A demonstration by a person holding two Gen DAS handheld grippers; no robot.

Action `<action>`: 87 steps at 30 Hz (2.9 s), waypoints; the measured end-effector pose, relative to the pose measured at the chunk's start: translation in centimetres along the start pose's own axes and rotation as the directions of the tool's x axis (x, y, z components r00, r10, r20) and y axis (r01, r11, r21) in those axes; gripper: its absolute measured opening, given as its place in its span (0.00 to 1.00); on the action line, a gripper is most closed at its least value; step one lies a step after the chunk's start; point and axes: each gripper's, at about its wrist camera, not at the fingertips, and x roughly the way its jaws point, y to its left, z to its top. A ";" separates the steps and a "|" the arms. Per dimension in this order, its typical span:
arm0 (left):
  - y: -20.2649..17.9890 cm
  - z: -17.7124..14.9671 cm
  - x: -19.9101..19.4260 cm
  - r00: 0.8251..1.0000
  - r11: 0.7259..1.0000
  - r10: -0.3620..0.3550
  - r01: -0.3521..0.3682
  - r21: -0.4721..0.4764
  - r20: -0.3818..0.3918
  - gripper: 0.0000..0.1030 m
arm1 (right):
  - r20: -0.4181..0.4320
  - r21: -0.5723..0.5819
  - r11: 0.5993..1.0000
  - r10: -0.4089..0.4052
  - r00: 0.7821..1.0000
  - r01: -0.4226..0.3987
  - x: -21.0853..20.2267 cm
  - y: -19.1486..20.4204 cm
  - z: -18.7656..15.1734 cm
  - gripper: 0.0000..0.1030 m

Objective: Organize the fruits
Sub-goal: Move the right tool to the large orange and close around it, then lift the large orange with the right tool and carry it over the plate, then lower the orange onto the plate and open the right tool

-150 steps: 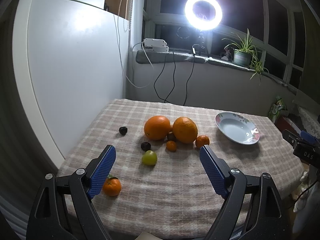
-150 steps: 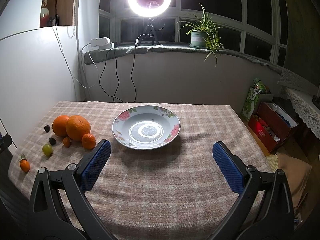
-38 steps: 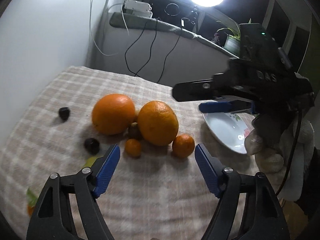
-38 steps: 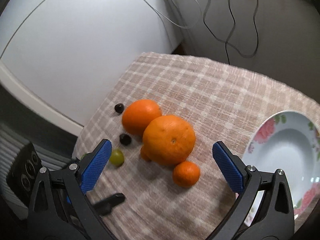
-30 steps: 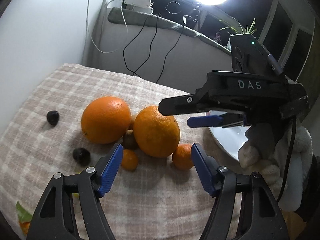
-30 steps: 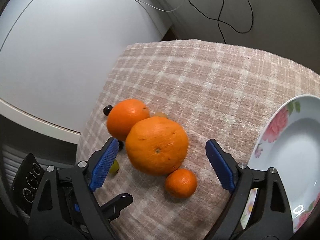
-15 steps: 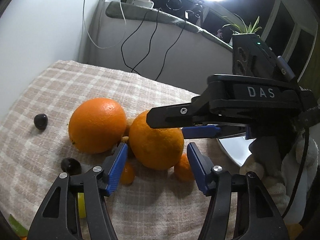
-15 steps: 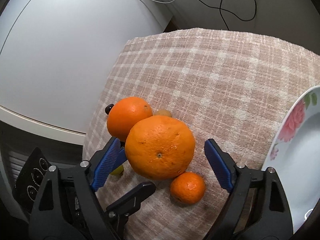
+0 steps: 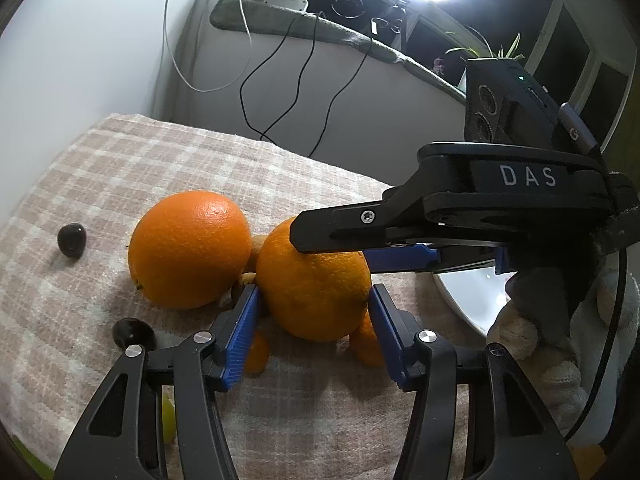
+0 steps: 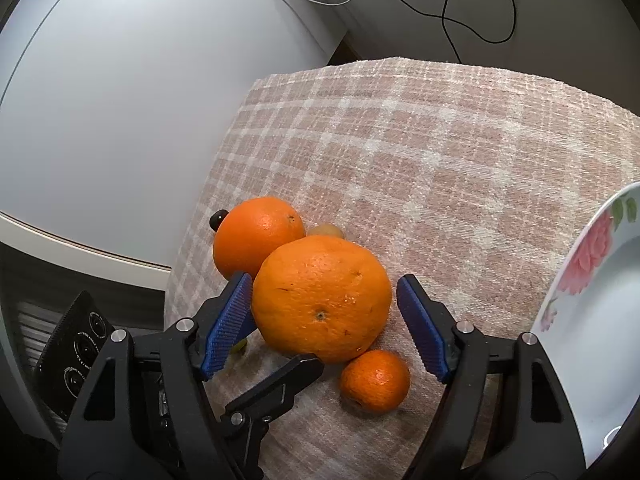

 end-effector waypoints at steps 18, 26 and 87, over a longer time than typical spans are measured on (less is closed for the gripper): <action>-0.2 -0.1 -0.5 1.000 1.000 -0.001 0.001 0.007 0.023 0.53 | 0.008 -0.017 0.999 -0.033 0.999 0.034 0.5 0.9 -0.2 0.76; -0.9 0.3 -1.5 0.999 1.000 -0.004 0.003 0.013 0.052 0.53 | 0.034 -0.027 0.999 -0.023 0.999 0.024 -1.2 1.3 -0.5 0.76; -15.7 1.5 6.5 0.987 0.960 -0.153 0.162 0.228 -0.059 0.52 | 0.238 0.210 0.964 -0.213 0.948 0.164 -16.9 -13.6 -6.2 0.76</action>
